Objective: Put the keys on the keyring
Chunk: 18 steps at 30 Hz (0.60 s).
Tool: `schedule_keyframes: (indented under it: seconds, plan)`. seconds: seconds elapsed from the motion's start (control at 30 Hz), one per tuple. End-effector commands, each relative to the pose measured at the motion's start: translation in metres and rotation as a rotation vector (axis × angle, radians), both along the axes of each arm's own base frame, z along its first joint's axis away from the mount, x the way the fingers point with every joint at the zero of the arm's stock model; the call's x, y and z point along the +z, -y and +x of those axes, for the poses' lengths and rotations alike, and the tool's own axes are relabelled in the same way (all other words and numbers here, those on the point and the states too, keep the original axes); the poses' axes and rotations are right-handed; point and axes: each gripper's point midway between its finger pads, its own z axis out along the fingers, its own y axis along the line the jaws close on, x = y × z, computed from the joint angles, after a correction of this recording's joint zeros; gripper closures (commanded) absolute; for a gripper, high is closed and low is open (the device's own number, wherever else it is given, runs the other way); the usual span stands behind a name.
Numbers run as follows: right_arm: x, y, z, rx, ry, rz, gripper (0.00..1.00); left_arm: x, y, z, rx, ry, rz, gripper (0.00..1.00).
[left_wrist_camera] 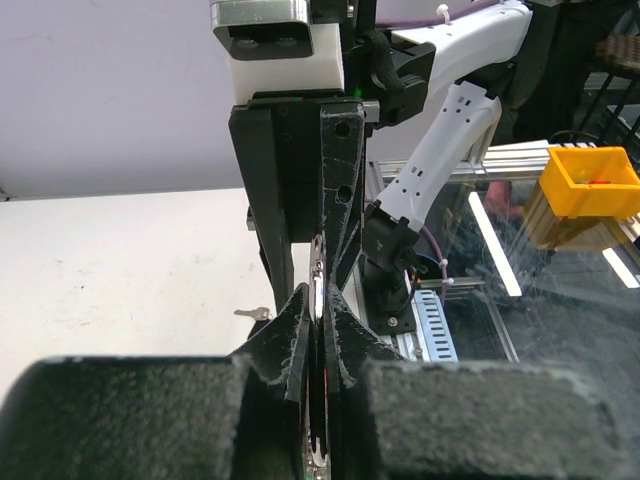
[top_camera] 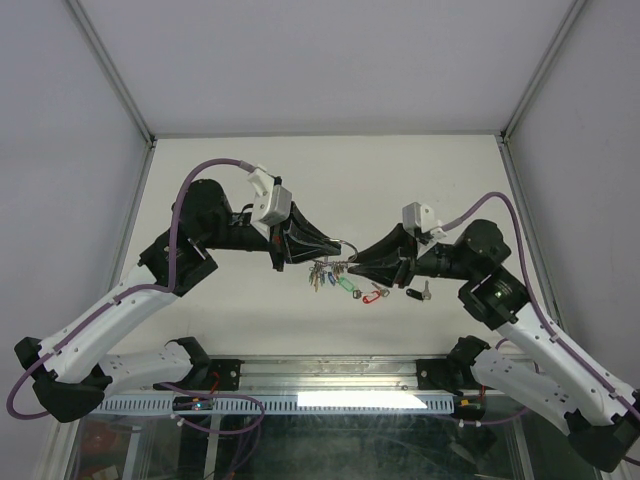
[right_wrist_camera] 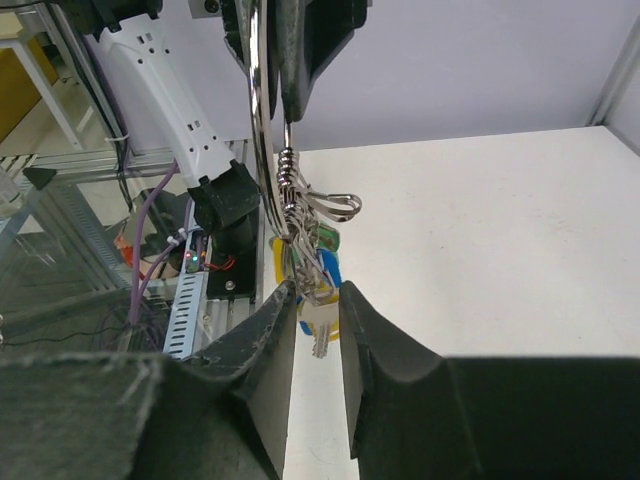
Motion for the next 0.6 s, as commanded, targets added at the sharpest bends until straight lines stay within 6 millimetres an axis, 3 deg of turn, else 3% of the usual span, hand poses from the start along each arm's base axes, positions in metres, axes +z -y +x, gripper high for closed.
schedule_keyframes:
  seconds: [0.0,0.17,0.43,0.57]
  plan:
    - [0.028,0.007,0.005,-0.071,0.079,0.054,0.73,0.03,-0.005,-0.009,-0.022,0.069,-0.084,1.0]
    - [0.031,0.008,0.01,-0.099,0.079,0.068,0.71,0.03,-0.005,-0.009,-0.02,0.069,-0.085,1.0]
    - [0.036,0.022,0.02,-0.22,0.129,0.114,0.5,0.032,-0.008,0.008,0.097,0.057,-0.1,1.0]
    - [0.04,0.032,0.027,-0.302,0.194,0.187,0.45,0.035,-0.013,0.024,0.205,0.052,-0.117,1.0]
